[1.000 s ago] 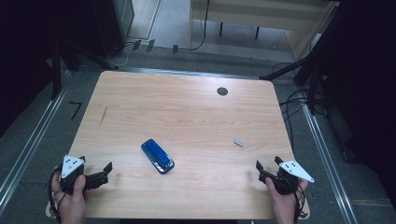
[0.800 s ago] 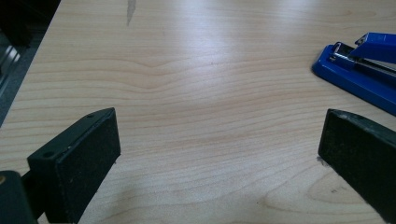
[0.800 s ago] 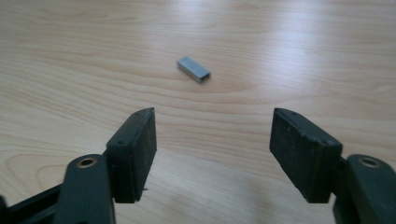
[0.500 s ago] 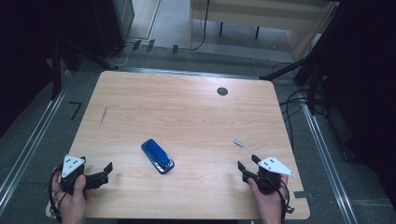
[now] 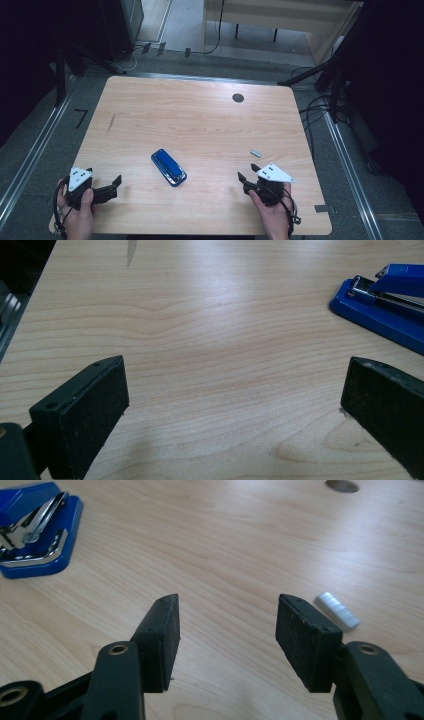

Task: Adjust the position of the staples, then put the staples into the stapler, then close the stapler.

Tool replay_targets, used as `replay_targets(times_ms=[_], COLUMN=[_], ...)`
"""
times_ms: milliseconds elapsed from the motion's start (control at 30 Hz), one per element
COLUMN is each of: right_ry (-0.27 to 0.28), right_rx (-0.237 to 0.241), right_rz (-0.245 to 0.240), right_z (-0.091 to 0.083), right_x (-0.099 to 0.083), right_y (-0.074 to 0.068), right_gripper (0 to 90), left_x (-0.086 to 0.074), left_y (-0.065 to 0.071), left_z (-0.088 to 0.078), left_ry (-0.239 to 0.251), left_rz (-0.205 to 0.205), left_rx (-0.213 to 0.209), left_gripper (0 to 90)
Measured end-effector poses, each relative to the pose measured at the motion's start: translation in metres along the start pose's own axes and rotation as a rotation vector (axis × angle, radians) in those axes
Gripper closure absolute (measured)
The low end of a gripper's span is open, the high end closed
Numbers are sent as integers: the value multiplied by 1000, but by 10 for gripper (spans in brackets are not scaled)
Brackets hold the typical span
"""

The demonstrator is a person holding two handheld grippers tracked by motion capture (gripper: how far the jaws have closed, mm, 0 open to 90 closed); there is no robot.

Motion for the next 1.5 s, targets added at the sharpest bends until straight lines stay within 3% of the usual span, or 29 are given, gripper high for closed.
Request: replay_targets(times_ms=[100,167,200,233,300,367,567,800,1000,1133,1367,1500], right_ry=[9,13,30,30,24,-19,-60,-61,-63,-80,-91,-94], right_rx=[-7,15,52,52,40,72,128,147,170,188,216,236], right_rz=[-37,-34,-18,-18,-27,-12,-3,-36,-17,-43,-57,-56], right_z=[8,10,14,14,17,23,30,36,44,51,57,61], right_x=[8,10,14,14,16,17,21,28,31,33,38,41], right_y=[-13,-17,-21,-21,-23,-29,-42,-58,-68,-80,-93,-101], right_gripper=[441,474,486,486,485,465,445,430,427,440,440,443], left_x=[0,0,0,0,0,0,0,0,0,0,-1,0], left_y=[0,0,1,1,1,1,1,1,1,1,2,2], left_z=[0,-1,-1,-1,0,0,0,0,0,0,2,1], left_ry=[-5,-1,-1,-4,-6,-8,-11,-9,-13,-9,-29,-17], left_rz=[6,7,8,8,9,8,11,9,10,6,17,18], left_rx=[1,-1,-1,-1,-2,-4,-3,-6,-7,-11,-6,-9], left_gripper=[0,0,0,0,0,0,0,0,0,0,0,0])
Point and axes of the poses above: each handheld gripper's, and its own axes: z roughly forward along the jaws, x roughly out of its top, y roughly to its right, the point moved 5 cm from there along z, roughly forward along the jaws, and after that the axes turned 2 degrees about y, right-handed, at the moved point
